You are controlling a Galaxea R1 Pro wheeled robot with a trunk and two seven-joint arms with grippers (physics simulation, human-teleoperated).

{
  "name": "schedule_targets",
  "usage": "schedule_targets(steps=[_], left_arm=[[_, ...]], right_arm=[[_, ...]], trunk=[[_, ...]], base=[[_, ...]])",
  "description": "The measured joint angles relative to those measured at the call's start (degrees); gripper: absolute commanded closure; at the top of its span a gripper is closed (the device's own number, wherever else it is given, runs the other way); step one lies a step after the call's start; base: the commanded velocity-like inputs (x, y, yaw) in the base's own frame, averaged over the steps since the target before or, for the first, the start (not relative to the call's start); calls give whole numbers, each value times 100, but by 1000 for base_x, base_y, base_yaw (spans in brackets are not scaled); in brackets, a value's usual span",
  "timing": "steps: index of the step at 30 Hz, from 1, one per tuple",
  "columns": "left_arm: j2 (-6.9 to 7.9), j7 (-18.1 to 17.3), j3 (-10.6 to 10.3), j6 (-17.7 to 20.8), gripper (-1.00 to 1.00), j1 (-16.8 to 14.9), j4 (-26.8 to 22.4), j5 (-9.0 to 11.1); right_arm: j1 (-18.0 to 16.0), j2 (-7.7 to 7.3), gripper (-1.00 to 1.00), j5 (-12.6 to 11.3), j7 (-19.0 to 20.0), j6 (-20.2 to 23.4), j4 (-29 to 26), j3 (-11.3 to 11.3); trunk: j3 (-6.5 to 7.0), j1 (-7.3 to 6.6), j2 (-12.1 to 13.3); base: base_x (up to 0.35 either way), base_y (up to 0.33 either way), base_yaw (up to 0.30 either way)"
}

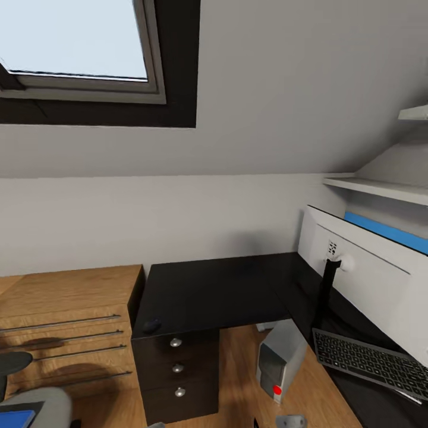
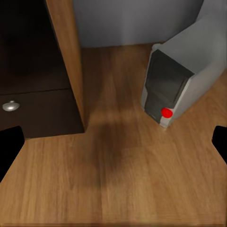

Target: In the bedroom, organize the workspace by keeping the computer under the desk, ensuring the monitor is on the desk, placing the keyboard on the desk next to the monitor, placing the mouse on the desk next to the keyboard, moving the folder from the swivel chair onto the desk next to the mouse, stacking the notebook on top of the folder with the pen on top of the notebook, and positioning the swivel chair next to the desk.

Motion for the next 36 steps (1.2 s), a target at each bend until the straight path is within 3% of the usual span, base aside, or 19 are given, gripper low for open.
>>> schedule_targets(steps=[7,8,13,18,25,27,32,34,36], left_arm=[[2,0,0,0,-100,0,-1,0],[2,0,0,0,-100,0,-1,0],[-1,0,-10,-8,-100,1,106,-7],[-7,-7,-13,-512,-100,0,395,-67],[-14,-2,-12,-677,-100,1,438,-129],[-16,-4,-11,-692,-100,1,441,-136],[-9,-6,-10,-707,-100,1,443,-141],[-8,-7,-10,-710,-100,1,447,-143],[-8,-6,-10,-710,-100,1,450,-143]], right_arm=[[0,1,-100,4,36,-2,85,125],[0,-4,-100,-2,121,0,95,229],[0,-5,-100,-18,143,0,105,257],[0,-5,-100,-20,144,-1,163,262],[-7,-11,-100,-26,137,30,108,250],[-17,-16,-100,-35,129,128,-126,236],[-92,-32,-100,-72,103,1055,-1174,190],[-607,-46,-100,-223,70,2253,-2056,22],[-1083,-51,-100,-363,54,2901,-2277,-114]], trunk=[[-5,0,0],[-5,0,0],[-5,0,0],[-5,0,0],[-5,0,0],[-5,0,0],[-5,0,0],[-3,0,0],[-4,0,0]], base=[[0,0,-28],[0,0,-1],[0,0,0],[0,-15,0],[0,-171,0],[0,-82,0],[0,-26,0],[0,-5,0],[0,-2,0]])
